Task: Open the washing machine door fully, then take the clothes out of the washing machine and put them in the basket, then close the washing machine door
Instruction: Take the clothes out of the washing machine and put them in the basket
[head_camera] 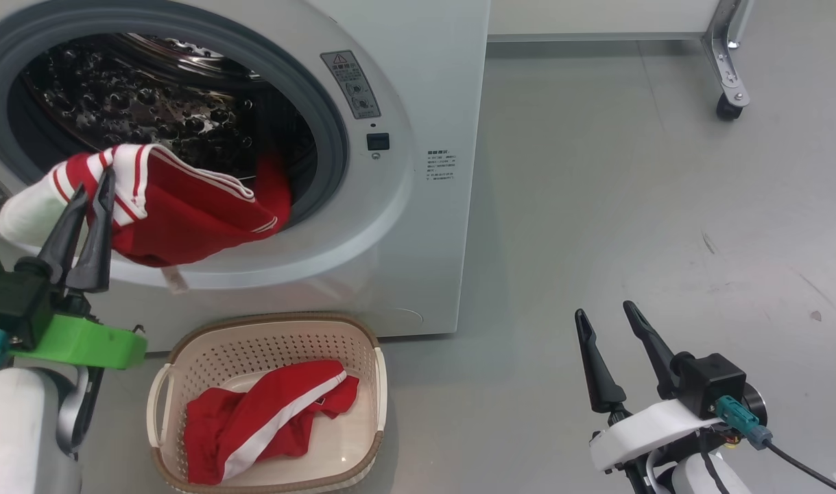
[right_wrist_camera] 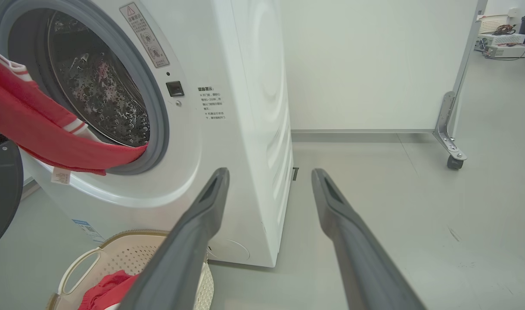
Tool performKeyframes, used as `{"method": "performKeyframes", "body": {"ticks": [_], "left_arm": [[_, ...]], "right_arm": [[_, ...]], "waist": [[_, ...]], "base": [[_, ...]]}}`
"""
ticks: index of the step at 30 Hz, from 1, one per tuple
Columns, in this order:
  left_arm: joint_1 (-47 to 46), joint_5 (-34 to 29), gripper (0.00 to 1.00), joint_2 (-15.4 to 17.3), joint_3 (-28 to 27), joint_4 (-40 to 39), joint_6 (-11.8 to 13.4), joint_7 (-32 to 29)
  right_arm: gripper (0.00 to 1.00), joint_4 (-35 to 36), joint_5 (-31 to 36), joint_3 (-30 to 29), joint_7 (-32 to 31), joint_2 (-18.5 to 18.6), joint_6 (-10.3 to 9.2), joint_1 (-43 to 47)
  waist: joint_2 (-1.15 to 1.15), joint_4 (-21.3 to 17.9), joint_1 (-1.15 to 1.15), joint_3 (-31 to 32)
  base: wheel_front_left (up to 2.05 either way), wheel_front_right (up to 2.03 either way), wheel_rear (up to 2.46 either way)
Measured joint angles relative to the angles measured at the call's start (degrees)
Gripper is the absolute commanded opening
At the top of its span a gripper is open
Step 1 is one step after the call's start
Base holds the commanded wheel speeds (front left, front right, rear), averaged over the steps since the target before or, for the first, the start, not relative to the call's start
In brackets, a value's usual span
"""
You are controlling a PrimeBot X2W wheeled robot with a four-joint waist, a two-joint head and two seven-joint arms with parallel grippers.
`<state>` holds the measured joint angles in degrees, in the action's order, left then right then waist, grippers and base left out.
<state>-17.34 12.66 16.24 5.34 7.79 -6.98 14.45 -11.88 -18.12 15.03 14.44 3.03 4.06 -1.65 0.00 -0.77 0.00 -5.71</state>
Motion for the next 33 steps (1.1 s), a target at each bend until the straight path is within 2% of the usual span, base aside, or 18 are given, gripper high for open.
{"method": "performKeyframes", "body": {"ticks": [15, 25, 33], "left_arm": [[1.47, -1.68, 0.0, -1.66, -5.01, -16.15, 0.65, 0.26], [9.32, -1.66, 0.0, -2.66, -1.79, -11.17, 0.53, 0.25], [11.23, -1.65, 0.0, -2.54, 0.35, -6.05, 0.12, 0.25]], "right_arm": [[1.0, 0.07, 0.13, -0.35, 0.0, -0.04, 0.58, 0.16], [1.0, 0.08, 0.31, -0.09, 0.0, -0.16, 0.93, 0.14], [1.0, 0.15, 0.37, 0.45, 0.0, -0.21, 1.18, 0.03]], "waist": [[0.0, 0.19, 0.0, -0.54], [0.0, -0.34, 0.0, -1.31], [0.0, -1.43, 0.0, -2.86]], "base": [[0.0, 0.0, 0.0], [0.0, 0.0, 0.0], [0.0, 0.0, 0.0]]}}
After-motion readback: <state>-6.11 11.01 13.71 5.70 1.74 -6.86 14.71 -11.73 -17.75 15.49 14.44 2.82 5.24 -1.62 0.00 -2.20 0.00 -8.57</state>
